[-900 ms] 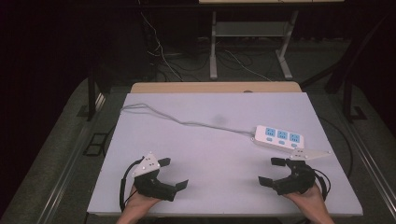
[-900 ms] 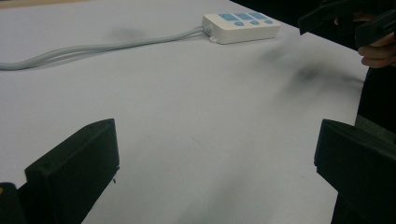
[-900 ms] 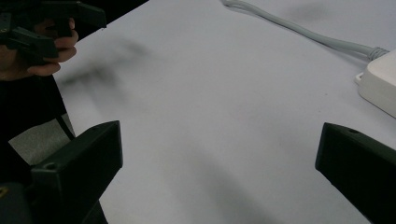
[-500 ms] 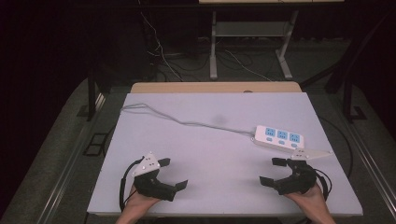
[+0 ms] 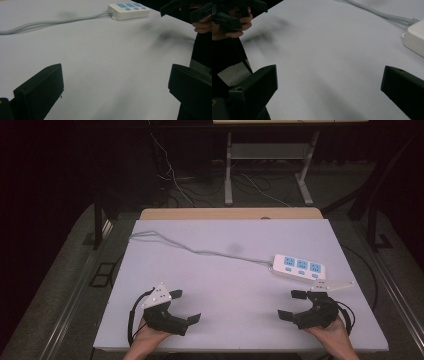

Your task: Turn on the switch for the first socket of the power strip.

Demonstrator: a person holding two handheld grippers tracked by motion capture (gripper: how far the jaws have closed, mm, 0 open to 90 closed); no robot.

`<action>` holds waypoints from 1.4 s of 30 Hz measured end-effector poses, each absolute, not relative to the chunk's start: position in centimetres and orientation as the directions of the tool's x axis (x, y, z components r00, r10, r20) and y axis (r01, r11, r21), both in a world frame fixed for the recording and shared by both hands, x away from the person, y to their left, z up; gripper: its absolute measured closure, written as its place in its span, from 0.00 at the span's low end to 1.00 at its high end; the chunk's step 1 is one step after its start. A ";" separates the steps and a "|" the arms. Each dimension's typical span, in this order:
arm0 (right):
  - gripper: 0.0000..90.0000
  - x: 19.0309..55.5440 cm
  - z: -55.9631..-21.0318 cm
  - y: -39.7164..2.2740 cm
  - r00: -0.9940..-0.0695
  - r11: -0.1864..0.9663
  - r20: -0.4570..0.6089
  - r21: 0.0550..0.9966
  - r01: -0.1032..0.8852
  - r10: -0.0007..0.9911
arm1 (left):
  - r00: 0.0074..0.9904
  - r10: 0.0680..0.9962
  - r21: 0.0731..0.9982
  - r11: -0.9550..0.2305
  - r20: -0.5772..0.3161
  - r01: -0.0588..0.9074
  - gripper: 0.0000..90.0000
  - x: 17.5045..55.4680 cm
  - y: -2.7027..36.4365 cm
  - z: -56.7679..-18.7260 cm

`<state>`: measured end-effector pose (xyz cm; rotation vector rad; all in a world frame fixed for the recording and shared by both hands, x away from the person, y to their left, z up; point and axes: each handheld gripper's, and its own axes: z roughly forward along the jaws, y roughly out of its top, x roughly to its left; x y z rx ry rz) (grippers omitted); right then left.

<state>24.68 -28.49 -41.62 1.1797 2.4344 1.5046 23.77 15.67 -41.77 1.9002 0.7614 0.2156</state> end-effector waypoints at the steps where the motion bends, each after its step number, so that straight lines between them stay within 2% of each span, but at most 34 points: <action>1: 0.00 24.7 -41.6 -28.5 -0.708 0.238 0.336 0.780 0.579 0.622 | 0.783 0.594 0.872 -0.268 -0.185 0.409 0.00 23.8 15.7 -41.8; 19: 0.00 24.5 -40.6 -28.6 -0.710 0.259 0.328 0.770 0.584 0.624 | 0.784 0.589 0.863 -0.277 -0.194 0.422 0.00 24.0 15.5 -42.1; 42: 0.00 26.1 -38.9 -28.6 -0.715 0.306 0.315 0.744 0.595 0.625 | 0.786 0.582 0.852 -0.287 -0.207 0.437 0.00 24.2 15.3 -42.4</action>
